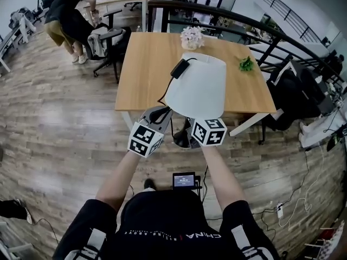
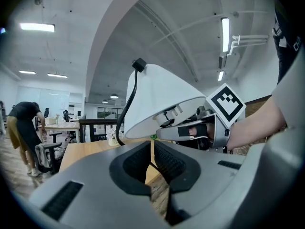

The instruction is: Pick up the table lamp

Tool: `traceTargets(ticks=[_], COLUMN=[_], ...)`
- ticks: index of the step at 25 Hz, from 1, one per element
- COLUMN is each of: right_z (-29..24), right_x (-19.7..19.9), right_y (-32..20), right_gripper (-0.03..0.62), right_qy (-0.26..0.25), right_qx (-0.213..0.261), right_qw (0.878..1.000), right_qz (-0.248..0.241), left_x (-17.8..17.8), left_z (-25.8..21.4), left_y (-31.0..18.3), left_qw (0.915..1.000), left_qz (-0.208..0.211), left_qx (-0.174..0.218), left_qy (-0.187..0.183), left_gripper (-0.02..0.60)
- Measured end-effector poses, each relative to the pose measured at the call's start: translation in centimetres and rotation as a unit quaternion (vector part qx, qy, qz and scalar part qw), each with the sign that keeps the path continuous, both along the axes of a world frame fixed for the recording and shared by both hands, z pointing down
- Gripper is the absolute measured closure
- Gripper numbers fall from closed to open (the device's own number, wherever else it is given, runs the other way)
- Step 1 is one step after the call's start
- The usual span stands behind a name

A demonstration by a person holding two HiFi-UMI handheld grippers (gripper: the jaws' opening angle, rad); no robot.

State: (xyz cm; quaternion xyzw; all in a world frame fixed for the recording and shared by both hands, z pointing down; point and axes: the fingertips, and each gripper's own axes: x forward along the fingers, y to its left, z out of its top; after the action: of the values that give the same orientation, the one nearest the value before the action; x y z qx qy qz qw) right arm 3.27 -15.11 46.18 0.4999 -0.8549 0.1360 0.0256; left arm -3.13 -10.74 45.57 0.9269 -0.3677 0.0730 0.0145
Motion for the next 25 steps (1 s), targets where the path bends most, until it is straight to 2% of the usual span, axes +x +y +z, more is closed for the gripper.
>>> traceTargets(ticks=[9,19,25], right_z=[-0.2,0.1,-0.1], right_x=[2.5,3.7,3.1], right_y=[-1.5,-2.2,-2.0], right_gripper=[0.531,0.531,0.53], right_qy=[-0.009,-0.006,0.0], right_qx=[0.008,0.005,0.009], right_qw=[1.0,1.0,1.0], right_qz=[-0.02,-0.026,-0.024], left_x=[3.5,4.7,4.1], left_z=[0.3,0.3,0.2], left_y=[-1.6,-2.6,-2.7], left_qw=[0.9998,0.9997,0.9999], left_qz=[-0.007,-0.012,-0.008], left_qx=[-0.002,-0.008,-0.003], left_qy=[-0.018,-0.018,-0.013], left_gripper=[0.545,0.545,0.545])
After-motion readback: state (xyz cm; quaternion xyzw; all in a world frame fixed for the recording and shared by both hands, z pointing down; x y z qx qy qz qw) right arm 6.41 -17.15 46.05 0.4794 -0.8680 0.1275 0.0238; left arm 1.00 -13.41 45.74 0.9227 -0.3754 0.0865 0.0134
